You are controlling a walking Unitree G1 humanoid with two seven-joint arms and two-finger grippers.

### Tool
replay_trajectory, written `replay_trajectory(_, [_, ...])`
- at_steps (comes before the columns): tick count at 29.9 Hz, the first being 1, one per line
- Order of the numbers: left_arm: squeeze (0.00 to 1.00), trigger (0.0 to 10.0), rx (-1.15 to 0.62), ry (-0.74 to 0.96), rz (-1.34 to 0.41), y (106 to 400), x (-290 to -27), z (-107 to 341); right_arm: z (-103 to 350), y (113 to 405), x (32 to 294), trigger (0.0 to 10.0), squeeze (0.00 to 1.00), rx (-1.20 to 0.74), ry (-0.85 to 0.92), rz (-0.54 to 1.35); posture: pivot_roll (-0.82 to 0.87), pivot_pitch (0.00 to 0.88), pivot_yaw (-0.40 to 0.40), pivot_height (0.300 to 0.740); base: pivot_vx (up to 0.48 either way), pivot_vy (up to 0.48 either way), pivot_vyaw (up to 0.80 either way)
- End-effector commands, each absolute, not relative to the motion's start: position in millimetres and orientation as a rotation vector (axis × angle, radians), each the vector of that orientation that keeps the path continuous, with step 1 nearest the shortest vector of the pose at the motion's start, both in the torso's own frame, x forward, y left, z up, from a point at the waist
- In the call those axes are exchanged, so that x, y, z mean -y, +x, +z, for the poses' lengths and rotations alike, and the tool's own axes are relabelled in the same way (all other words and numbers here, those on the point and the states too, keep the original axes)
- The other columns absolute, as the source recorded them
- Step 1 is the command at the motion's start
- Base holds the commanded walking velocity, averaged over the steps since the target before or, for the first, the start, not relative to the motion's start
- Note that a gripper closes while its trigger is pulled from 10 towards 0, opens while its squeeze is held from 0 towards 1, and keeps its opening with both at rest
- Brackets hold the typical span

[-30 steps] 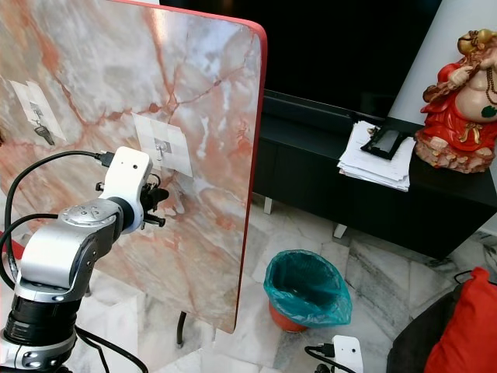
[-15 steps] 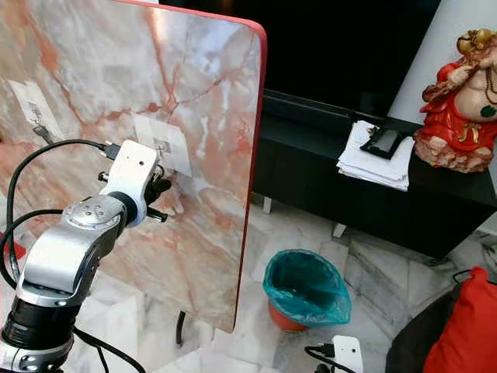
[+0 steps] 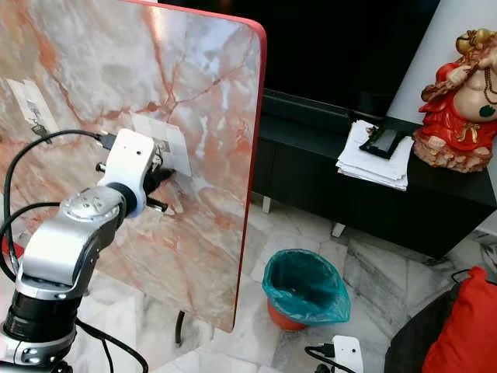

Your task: Hang keys on a hook

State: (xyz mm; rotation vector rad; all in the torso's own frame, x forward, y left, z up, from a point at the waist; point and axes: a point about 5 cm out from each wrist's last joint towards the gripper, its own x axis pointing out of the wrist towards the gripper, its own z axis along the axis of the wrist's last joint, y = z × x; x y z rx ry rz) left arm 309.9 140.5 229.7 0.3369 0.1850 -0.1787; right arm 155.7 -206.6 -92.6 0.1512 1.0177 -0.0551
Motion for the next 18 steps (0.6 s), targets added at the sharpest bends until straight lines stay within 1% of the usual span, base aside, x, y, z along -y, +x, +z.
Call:
replay_trajectory(1, [0.00,10.0,-0.186,0.340,-0.179,309.9,-138.7,232.1,-92.1,154.7,211.3,10.0,0.00,-1.016,0.149,-0.069,0.01,0.000,-0.094,0.740,0.000,0.000,0.00])
replay_trajectory(12, [0.00,10.0,-0.186,0.339,-0.189,308.4,-138.1,231.5,-92.0,155.2,210.5,10.0,0.00,-1.016,0.149,-0.064,0.01,0.000,-0.093,0.740,0.000,0.000,0.00])
replay_trajectory(18, [0.00,10.0,-0.180,0.340,-0.197,308.1,-135.7,232.4,-91.2,156.9,210.1,10.0,0.00,-1.010,0.129,-0.042,0.01,0.000,-0.092,0.740,0.000,-0.336,0.00])
